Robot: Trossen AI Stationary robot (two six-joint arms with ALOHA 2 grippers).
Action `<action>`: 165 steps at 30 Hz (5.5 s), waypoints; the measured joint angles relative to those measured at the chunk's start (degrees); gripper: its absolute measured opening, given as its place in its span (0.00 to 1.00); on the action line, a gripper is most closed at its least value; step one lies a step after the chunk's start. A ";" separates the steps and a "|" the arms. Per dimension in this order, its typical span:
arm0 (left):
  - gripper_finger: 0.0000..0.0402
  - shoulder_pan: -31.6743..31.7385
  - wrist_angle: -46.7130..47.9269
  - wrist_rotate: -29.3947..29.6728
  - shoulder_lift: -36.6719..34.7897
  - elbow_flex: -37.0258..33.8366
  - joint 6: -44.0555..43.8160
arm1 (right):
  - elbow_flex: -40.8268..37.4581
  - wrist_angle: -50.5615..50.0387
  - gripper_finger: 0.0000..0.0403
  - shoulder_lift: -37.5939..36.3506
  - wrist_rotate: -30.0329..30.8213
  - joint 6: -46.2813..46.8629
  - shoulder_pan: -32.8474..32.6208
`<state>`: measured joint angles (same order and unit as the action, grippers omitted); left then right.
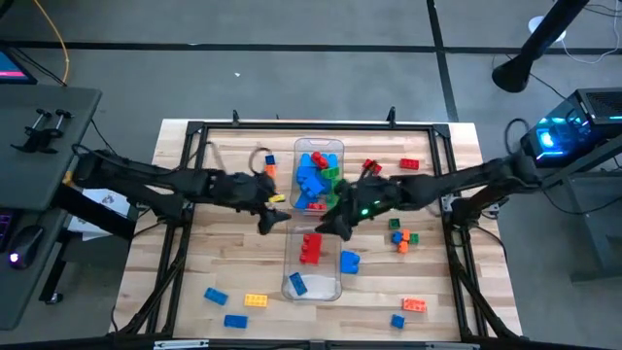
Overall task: Sort blocks by size
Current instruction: Put the large red game piece in the top transparent bin
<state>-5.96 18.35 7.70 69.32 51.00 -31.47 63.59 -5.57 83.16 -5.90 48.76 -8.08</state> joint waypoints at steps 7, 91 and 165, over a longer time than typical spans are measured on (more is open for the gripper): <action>0.73 -1.53 24.72 0.07 20.23 23.54 -7.73 | 0.16 -13.73 0.67 -11.45 17.69 -2.58 0.22; 0.73 -5.84 9.46 -1.48 -16.36 -19.23 -13.86 | 39.02 -42.94 0.66 44.86 -0.58 45.30 -2.18; 0.73 -15.06 -22.54 8.62 11.54 -25.04 -11.40 | 43.44 -33.62 0.66 42.78 0.06 22.03 -0.56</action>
<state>-21.02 -4.19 16.32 80.86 25.96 -42.87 107.03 -39.18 125.95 -5.84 70.79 -8.64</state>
